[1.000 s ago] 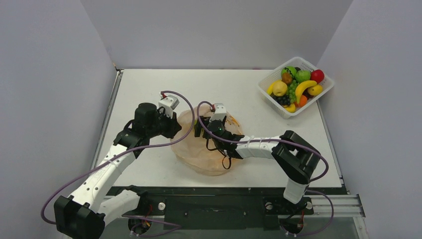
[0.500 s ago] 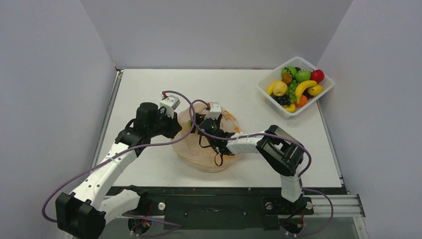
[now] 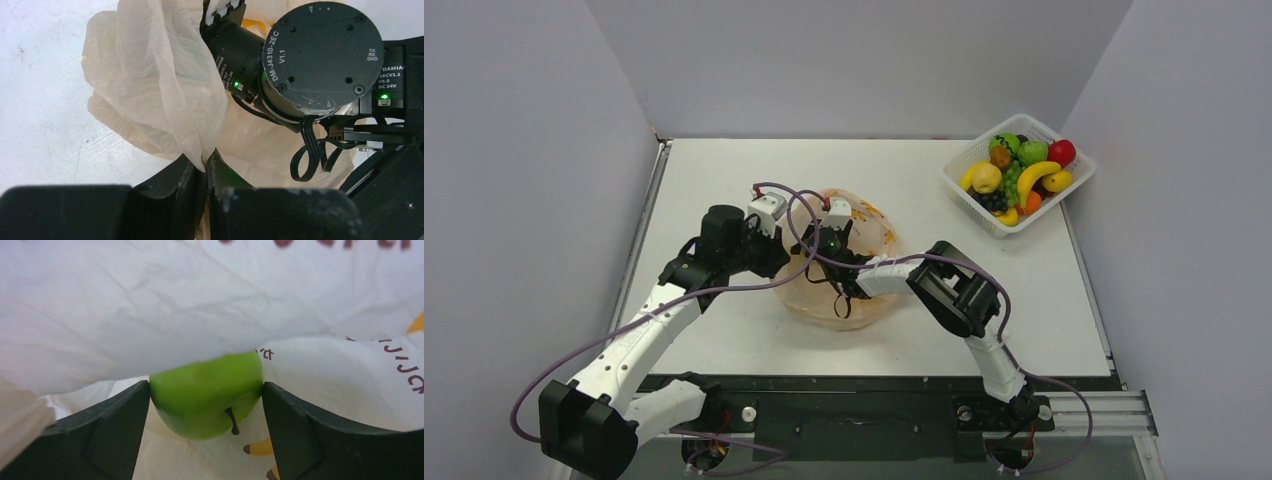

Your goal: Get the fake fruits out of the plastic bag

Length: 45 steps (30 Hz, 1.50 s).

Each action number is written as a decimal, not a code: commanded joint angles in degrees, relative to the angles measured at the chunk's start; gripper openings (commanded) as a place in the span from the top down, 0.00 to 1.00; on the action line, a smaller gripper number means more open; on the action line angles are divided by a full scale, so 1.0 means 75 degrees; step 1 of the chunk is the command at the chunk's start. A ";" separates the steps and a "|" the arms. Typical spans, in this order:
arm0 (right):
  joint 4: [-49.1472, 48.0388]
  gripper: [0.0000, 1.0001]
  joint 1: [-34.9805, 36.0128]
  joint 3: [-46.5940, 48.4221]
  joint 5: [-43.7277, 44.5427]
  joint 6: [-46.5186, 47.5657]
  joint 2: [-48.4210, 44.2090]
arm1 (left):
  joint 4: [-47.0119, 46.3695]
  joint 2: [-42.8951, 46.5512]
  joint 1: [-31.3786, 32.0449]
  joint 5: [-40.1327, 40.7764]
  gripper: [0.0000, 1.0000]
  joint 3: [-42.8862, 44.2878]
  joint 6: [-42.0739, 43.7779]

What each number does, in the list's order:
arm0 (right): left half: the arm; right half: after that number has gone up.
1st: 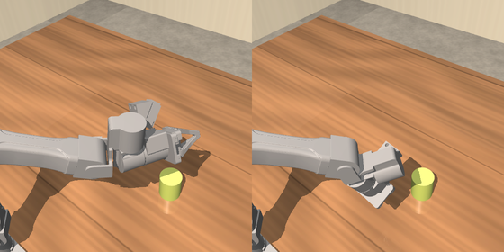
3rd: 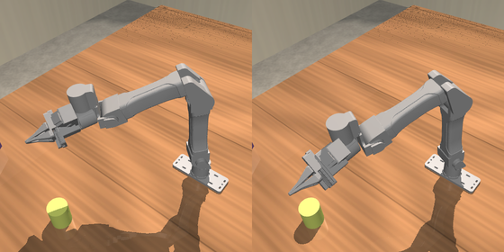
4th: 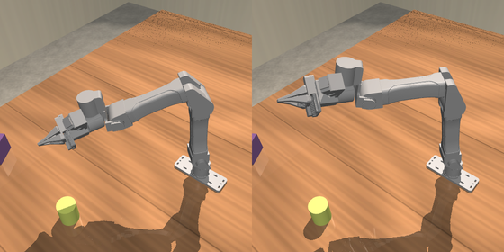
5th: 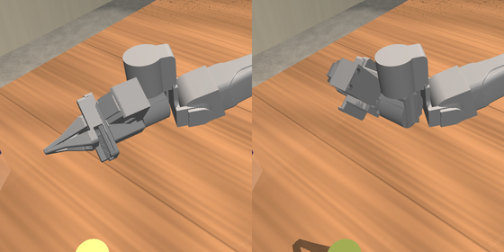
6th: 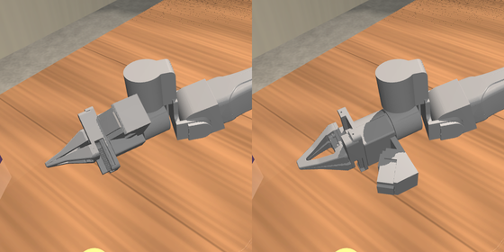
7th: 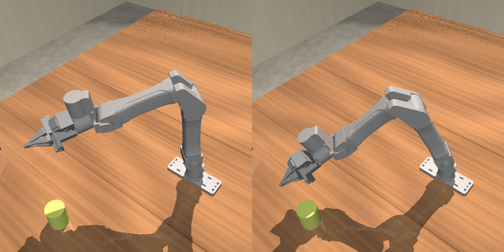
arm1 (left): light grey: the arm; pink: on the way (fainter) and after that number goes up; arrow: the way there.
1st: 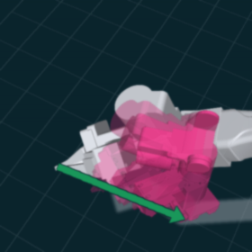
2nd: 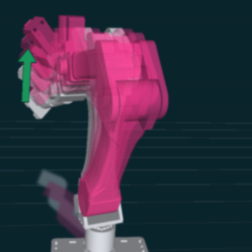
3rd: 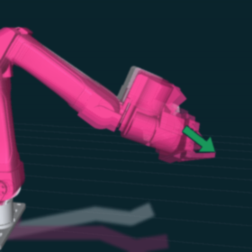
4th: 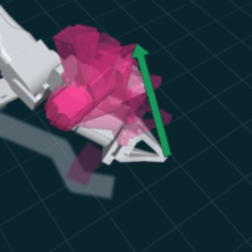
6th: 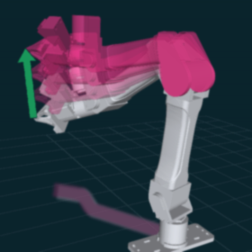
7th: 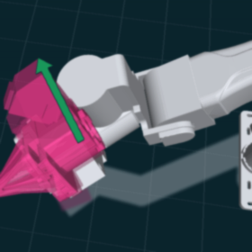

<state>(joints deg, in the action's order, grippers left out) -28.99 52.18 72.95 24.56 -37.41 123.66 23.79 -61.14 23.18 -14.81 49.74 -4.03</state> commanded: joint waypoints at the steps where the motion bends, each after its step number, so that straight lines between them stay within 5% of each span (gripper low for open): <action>1: -0.0040 0.28 -0.0189 0.0326 0.0122 0.0051 0.0129 | -0.0147 -0.0002 0.0050 -0.0010 0.93 0.0082 0.0079; 5: -0.0172 0.36 -0.0207 0.0192 0.0006 0.0377 -0.0029 | -0.0130 -0.0039 0.0050 0.0100 0.94 0.0085 0.0081; 21: 0.0394 0.99 0.0117 -0.1565 -0.1560 0.0843 -0.2322 | 0.0257 0.0122 0.0021 0.2231 0.94 0.0167 -0.0062; 36: 0.1830 1.00 0.0085 -0.2632 -0.1308 0.1597 -0.5346 | 0.0427 0.0641 -0.0223 0.4166 0.93 0.0128 -0.0399; 45: 0.2029 1.00 -0.0864 -0.1940 0.0344 0.2488 -0.6159 | 0.0347 0.1094 -0.0389 0.3838 0.70 0.0057 -0.0394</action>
<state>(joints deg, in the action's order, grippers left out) -14.00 48.10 54.26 18.57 -23.66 78.59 27.46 -55.61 20.60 13.91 49.74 -6.57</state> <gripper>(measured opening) 0.691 0.247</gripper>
